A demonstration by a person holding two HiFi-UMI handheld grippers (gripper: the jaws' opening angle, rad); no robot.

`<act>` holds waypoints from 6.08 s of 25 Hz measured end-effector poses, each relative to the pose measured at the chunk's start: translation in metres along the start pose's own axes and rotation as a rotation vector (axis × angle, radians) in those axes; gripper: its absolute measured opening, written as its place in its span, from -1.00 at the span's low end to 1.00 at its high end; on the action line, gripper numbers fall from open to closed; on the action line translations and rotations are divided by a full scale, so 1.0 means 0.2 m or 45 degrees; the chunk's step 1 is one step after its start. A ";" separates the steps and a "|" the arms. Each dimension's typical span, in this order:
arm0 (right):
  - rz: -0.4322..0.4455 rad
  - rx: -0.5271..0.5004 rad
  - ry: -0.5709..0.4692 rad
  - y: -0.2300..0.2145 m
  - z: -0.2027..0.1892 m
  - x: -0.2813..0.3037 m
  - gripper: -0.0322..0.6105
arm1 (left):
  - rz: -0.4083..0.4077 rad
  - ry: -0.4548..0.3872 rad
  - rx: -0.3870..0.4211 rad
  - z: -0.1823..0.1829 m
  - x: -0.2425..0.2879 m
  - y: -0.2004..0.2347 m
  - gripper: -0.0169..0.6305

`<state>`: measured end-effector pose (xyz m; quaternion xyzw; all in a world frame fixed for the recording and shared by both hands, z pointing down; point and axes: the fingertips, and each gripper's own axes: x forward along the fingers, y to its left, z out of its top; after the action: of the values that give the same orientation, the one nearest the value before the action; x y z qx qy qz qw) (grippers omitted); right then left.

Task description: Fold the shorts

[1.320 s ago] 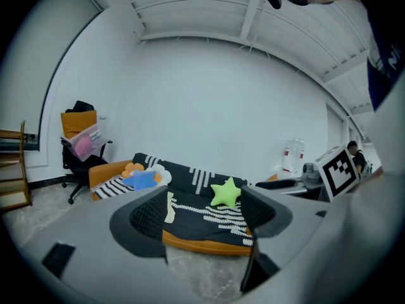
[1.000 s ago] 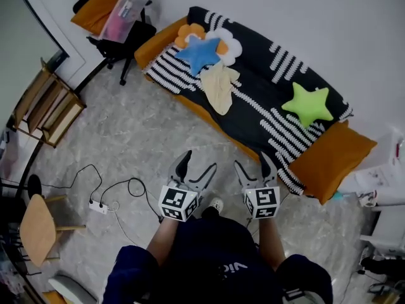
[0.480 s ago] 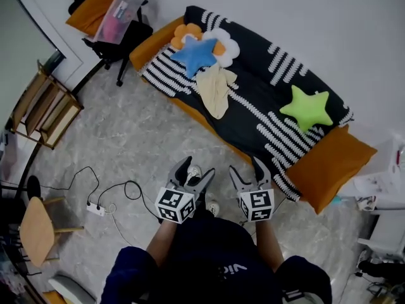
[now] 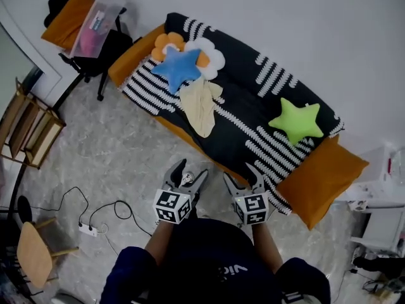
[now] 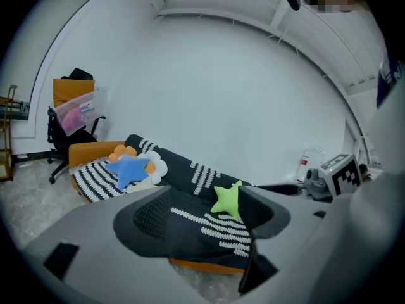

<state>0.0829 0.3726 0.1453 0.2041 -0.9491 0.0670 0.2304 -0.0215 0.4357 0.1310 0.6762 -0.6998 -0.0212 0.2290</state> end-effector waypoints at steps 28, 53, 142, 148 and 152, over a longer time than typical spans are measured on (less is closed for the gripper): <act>-0.076 0.240 -0.037 -0.44 0.39 0.85 -0.14 | -0.009 0.139 0.053 0.37 0.71 0.62 0.02; 0.612 -0.655 0.389 -1.09 -0.04 2.08 -0.36 | 0.411 0.496 -0.319 -0.49 1.60 0.92 -0.09; 0.089 0.006 0.899 -1.27 -1.65 1.50 -0.20 | 0.494 0.380 -0.939 -1.21 1.41 0.52 -0.90; 0.098 -0.034 0.896 -1.33 -1.55 1.44 -0.80 | 0.565 0.371 -0.930 -1.18 1.34 0.60 -0.89; 0.181 -0.553 0.912 -1.46 -1.32 1.30 -0.80 | 0.602 0.373 -0.913 -1.15 1.32 0.61 -0.89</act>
<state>0.1031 0.0735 0.5090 0.0487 -0.8128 -0.0522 0.5781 -0.0501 0.2586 0.4548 0.3718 -0.7438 -0.1134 0.5438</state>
